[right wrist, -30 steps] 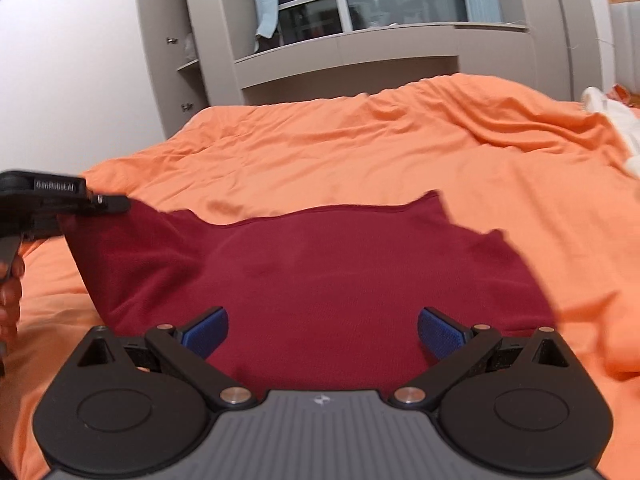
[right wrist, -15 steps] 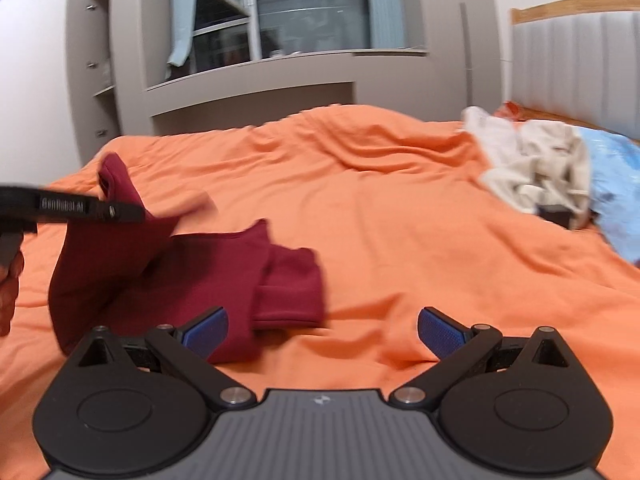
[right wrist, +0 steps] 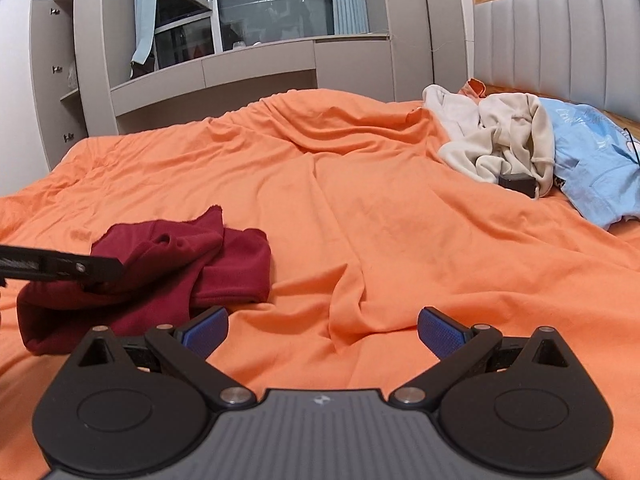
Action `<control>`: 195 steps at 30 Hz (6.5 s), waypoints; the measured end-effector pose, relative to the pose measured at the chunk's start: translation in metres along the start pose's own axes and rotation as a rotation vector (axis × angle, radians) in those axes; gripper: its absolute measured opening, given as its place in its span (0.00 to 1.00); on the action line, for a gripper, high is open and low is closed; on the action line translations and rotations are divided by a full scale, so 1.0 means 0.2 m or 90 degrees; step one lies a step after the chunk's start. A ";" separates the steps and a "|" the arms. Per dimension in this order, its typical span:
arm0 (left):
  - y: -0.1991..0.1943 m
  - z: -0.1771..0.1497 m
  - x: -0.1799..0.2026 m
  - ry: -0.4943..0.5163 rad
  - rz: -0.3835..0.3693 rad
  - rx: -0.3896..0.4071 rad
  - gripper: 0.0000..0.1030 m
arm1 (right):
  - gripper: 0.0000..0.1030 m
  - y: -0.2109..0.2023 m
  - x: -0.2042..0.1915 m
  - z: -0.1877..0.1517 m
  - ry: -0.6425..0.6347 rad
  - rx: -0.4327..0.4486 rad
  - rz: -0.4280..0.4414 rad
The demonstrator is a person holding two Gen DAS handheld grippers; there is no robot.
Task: Fold small clothes
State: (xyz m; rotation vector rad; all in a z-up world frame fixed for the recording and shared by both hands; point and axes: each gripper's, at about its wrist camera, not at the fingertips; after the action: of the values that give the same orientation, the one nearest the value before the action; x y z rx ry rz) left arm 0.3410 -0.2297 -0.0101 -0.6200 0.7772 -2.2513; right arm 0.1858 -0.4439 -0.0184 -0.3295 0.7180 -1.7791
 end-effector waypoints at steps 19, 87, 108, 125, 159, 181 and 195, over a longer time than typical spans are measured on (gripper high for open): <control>-0.19 -0.19 -0.07 0.104 0.067 0.085 0.91 | 1.00 0.50 -0.20 0.43 -0.044 -0.033 0.256; -0.19 -0.08 -0.09 0.008 -0.020 0.122 0.96 | 0.88 0.60 -0.14 0.38 -0.044 -0.008 0.148; -0.10 -0.07 -0.54 -0.188 0.191 -0.003 0.99 | 1.00 0.46 -0.15 0.26 -0.084 -0.023 0.118; 0.05 -0.15 -0.57 -0.261 0.148 -0.047 1.00 | 1.00 0.69 -0.14 0.28 -0.062 -0.123 0.046; 0.06 -0.16 -0.58 -0.257 0.147 -0.049 1.00 | 1.00 0.63 -0.18 0.25 -0.129 -0.109 0.010; 0.07 -0.16 -0.57 -0.253 0.152 -0.051 1.00 | 1.00 0.58 -0.34 0.21 -0.171 -0.045 0.066; -0.06 -0.12 -0.60 -0.254 0.144 0.013 0.99 | 1.00 0.57 -0.27 0.22 -0.145 -0.066 0.077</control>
State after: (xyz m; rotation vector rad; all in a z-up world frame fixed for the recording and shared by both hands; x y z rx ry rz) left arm 0.4006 -0.1289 -0.0444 -0.8897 0.5888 -1.8480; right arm 0.3158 -0.4267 -0.0480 -0.5388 0.6543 -1.5635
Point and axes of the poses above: each gripper's, at about its wrist camera, not at the fingertips, and y roughly the way its jaws point, x to its right, z to its top, and after that the axes turned 7 degrees about -x, right-handed
